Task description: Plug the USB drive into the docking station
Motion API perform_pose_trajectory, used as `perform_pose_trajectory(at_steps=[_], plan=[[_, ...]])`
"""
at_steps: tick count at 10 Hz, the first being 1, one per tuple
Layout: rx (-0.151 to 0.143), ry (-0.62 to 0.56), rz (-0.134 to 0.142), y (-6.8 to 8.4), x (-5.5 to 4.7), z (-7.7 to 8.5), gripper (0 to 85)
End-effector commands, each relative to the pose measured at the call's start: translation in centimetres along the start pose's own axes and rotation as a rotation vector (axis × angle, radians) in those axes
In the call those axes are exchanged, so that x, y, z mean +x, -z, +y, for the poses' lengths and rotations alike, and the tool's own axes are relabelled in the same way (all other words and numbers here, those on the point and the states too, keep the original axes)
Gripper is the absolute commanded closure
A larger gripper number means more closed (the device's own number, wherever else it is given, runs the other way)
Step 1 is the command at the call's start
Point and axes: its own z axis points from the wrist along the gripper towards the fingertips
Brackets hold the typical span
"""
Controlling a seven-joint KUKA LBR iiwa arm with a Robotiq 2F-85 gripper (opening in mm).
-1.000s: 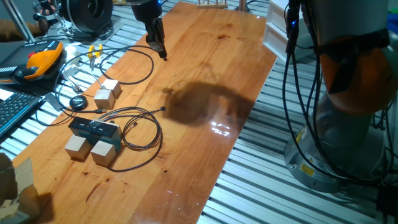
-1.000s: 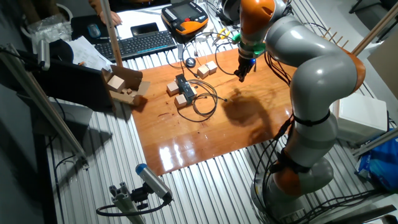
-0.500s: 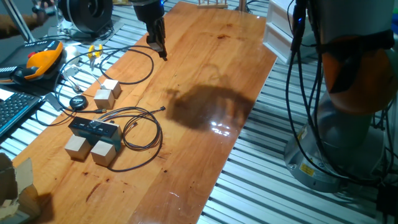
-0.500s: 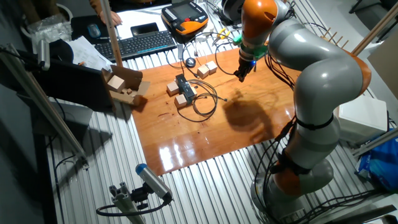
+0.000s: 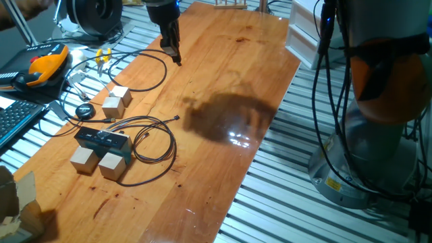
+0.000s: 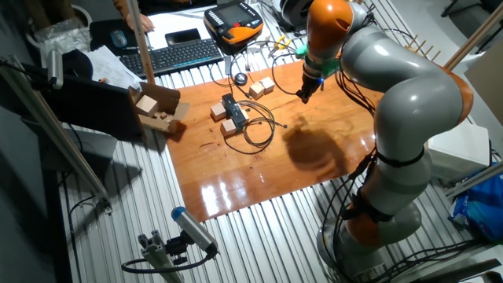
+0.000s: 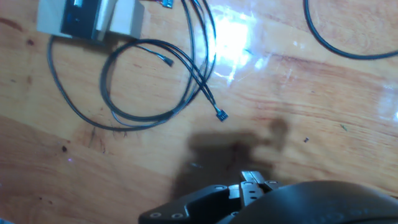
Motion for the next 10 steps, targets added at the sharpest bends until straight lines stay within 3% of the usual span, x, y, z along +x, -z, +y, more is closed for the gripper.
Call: perform_pose_trajectory(at_steps=[1, 4, 7, 8, 9, 10], plan=[[-0.008, -0.004, -0.017, 0.0, 0.0, 0.0, 85.0], [-0.029, 0.025, 0.006, 0.0, 0.0, 0.0, 85.0], [-0.019, 0.057, 0.021, 0.3, -6.3, 0.9, 85.0], [-0.005, 0.059, 0.026, -0.1, -8.0, 1.2, 85.0], [-0.009, 0.059, 0.028, -0.5, -9.3, 1.3, 85.0], [0.0, 0.062, 0.011, -1.1, -10.3, 1.3, 85.0]])
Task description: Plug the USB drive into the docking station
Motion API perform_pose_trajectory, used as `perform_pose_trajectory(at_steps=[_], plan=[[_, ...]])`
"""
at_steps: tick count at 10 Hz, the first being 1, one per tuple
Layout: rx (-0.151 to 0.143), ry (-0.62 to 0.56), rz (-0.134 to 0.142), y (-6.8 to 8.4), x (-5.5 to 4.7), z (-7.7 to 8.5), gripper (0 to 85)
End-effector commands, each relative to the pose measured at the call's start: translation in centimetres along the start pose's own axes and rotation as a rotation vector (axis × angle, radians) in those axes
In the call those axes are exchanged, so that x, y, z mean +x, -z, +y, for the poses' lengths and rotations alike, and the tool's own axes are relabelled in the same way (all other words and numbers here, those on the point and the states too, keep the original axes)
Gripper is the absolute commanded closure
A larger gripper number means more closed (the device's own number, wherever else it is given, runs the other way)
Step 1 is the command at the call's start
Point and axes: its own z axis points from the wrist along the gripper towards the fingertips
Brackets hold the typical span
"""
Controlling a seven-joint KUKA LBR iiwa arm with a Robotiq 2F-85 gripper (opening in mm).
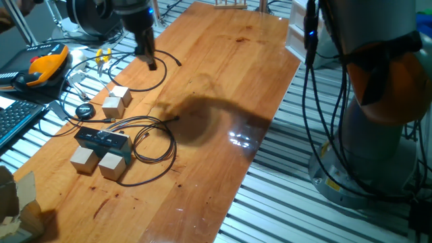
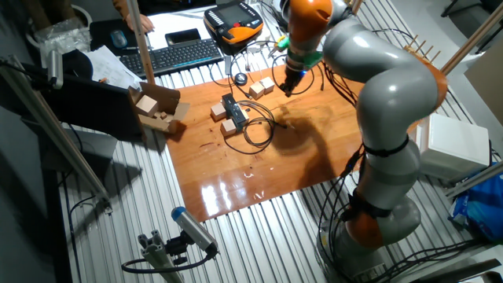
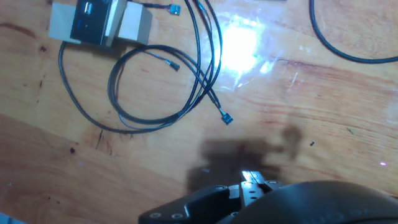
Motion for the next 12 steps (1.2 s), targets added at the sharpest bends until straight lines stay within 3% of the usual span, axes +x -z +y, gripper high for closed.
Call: perform_pose_trajectory(at_steps=[1, 2, 4, 6, 7, 8, 9, 11, 12], plan=[[0.008, 0.0, -0.006, -0.1, -3.25, -1.36, 85.0], [0.014, -0.001, -0.004, -0.25, -3.67, -1.48, 85.0], [-0.008, -0.006, -0.022, -0.25, -3.67, -1.48, 85.0], [-0.002, -0.005, -0.024, -0.25, -3.67, -1.48, 85.0], [-0.011, -0.021, -0.04, -0.25, -3.67, -1.48, 85.0], [0.001, -0.037, -0.046, -0.25, -3.67, -1.48, 85.0], [0.021, -0.051, -0.033, -0.25, -3.67, -1.48, 85.0], [0.031, -0.096, -0.09, -0.25, -3.67, -1.48, 85.0], [0.029, -0.104, -0.079, -0.25, -3.67, -1.48, 85.0]])
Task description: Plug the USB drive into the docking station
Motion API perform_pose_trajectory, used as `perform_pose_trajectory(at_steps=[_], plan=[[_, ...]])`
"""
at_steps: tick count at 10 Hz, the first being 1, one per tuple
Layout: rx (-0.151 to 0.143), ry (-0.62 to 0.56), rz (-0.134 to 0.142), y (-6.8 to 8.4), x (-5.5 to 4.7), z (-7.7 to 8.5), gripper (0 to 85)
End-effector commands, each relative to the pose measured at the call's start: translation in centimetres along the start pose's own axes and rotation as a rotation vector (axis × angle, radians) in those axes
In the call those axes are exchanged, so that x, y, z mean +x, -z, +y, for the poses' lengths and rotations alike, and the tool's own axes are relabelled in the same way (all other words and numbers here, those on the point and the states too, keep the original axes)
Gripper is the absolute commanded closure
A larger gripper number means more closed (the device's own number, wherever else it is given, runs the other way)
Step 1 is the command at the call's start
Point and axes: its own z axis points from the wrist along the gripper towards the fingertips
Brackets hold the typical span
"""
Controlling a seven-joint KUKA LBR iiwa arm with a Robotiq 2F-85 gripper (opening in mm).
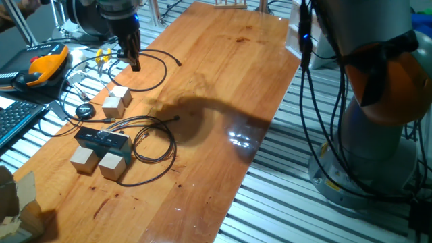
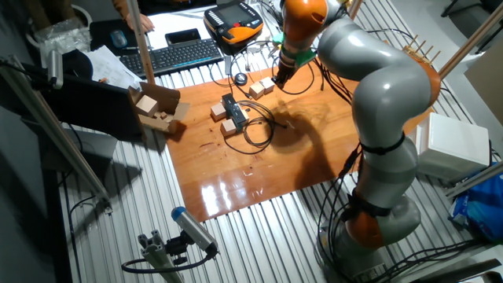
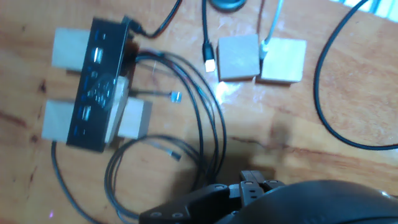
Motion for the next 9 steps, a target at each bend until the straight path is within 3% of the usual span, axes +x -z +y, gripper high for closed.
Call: perform_pose_trajectory(at_steps=[1, 2, 3, 4, 5, 6, 7, 9], plan=[[-0.007, -0.005, 0.014, -0.1, 0.0, 0.0, 85.0], [-0.017, -0.003, 0.043, -0.1, 0.0, 0.0, 85.0], [-0.001, 0.001, 0.049, -0.1, 0.0, 0.0, 85.0], [0.036, -0.006, -0.013, -0.1, 0.0, 0.0, 85.0], [0.053, -0.01, -0.053, -0.1, 0.0, 0.0, 85.0], [0.058, -0.008, -0.111, -0.6, -1.0, -0.7, 85.0], [0.05, -0.003, -0.143, -1.1, -2.6, -1.4, 85.0], [0.058, 0.013, -0.124, -1.7, -4.9, -1.9, 85.0]])
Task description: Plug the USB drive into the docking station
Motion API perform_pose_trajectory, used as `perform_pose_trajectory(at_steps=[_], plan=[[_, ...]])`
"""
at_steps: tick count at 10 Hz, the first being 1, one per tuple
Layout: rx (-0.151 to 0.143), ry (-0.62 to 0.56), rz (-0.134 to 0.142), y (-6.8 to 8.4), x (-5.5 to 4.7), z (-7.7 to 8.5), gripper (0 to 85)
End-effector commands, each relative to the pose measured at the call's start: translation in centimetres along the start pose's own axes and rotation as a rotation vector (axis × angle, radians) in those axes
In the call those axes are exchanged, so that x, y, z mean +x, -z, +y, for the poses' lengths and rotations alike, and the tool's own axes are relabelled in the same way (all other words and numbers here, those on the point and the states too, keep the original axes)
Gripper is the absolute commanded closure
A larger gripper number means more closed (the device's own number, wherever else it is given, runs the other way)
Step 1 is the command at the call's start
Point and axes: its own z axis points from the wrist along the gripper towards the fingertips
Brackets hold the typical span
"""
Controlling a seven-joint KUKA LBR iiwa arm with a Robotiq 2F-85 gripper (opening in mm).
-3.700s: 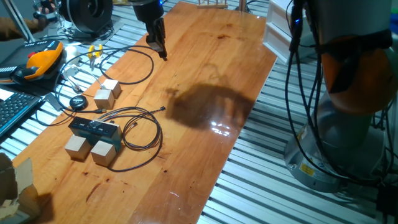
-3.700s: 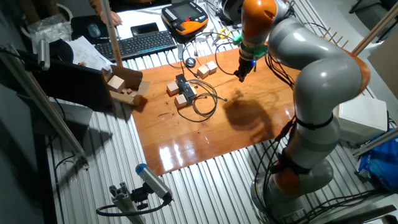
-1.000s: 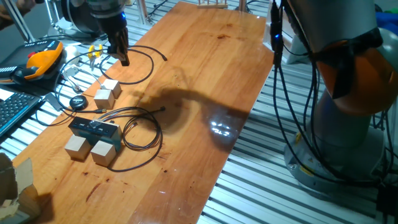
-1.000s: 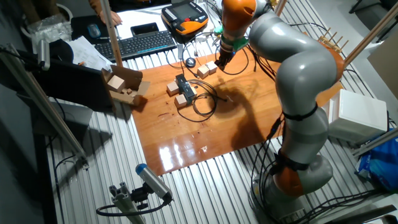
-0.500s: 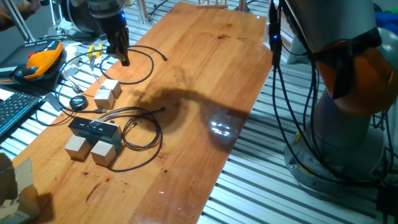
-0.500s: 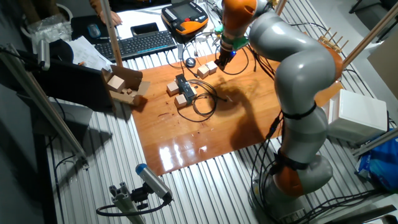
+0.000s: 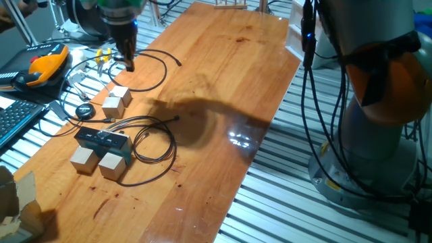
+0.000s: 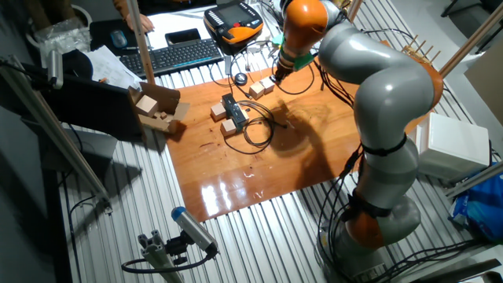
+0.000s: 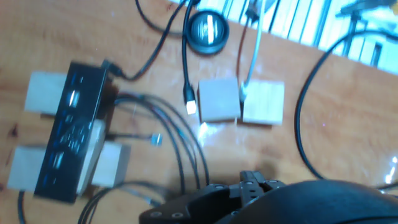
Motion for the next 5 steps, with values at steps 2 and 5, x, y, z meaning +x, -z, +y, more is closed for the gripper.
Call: perform_pose_trajectory(at_steps=[2, 5], plan=[[0.003, 0.011, 0.018, -0.9, -2.3, -0.4, 85.0], [0.008, 0.001, 0.025, -2.8, -2.9, -0.7, 68.0]])
